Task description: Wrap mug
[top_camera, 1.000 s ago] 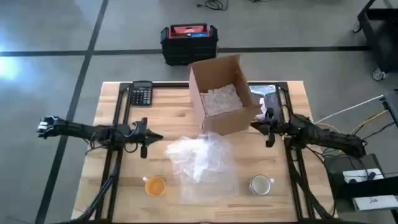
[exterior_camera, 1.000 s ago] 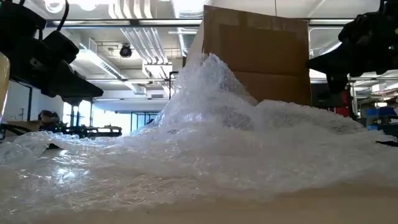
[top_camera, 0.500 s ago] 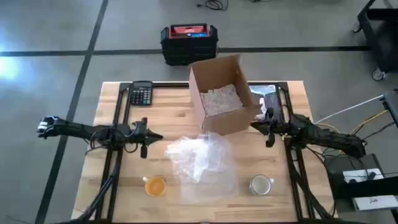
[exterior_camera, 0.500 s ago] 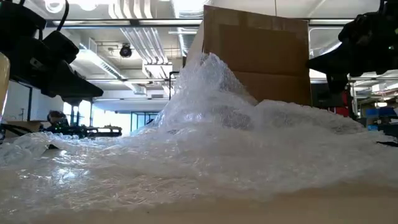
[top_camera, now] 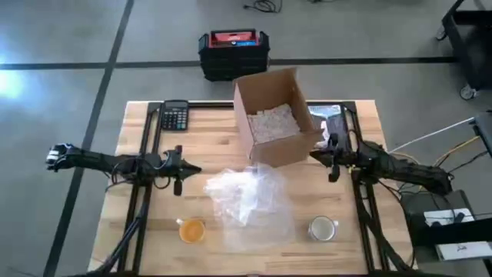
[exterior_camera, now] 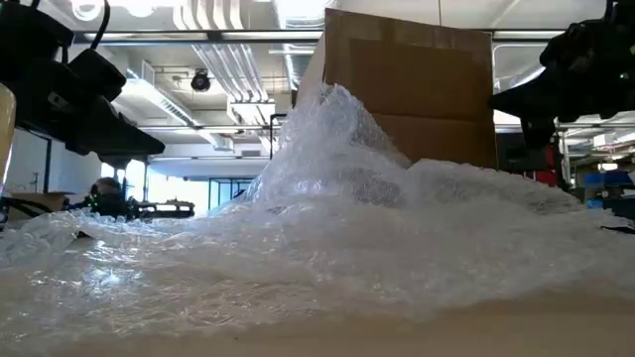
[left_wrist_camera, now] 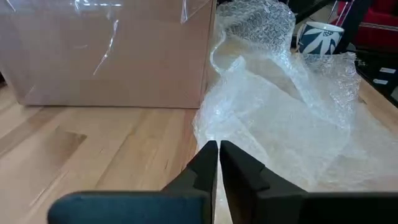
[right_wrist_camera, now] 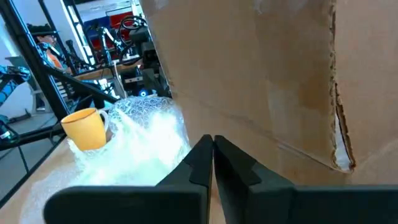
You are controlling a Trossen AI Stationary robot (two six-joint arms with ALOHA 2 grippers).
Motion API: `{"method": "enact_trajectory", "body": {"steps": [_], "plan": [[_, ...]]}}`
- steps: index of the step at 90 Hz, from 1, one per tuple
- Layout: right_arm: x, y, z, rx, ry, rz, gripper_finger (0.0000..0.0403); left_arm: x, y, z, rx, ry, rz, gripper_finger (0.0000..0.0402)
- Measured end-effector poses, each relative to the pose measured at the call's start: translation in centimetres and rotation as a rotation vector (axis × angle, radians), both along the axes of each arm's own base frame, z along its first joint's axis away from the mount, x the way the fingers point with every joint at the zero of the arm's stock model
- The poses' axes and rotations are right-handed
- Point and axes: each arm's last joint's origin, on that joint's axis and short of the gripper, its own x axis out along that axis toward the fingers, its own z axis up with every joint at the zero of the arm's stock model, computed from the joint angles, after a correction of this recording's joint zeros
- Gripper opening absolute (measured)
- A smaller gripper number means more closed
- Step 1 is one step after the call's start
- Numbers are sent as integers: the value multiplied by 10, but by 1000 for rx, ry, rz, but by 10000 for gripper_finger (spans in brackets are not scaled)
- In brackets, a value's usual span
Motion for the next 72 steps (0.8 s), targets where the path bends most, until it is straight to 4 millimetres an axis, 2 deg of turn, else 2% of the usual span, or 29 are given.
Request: {"method": "enact_trajectory", "body": {"steps": [36,54,59,72], "plan": [[0,0,0,0,0,0,0,0,0,0,57,5,-9,6],[0,0,0,6,-2,0,0,0,0,1,13,-11,4,4],[0,0,0,49,-17,0,0,1,0,3,-26,-37,14,3],[0,0,1,305,-59,2,0,3,0,18,-54,-193,15,2]]}}
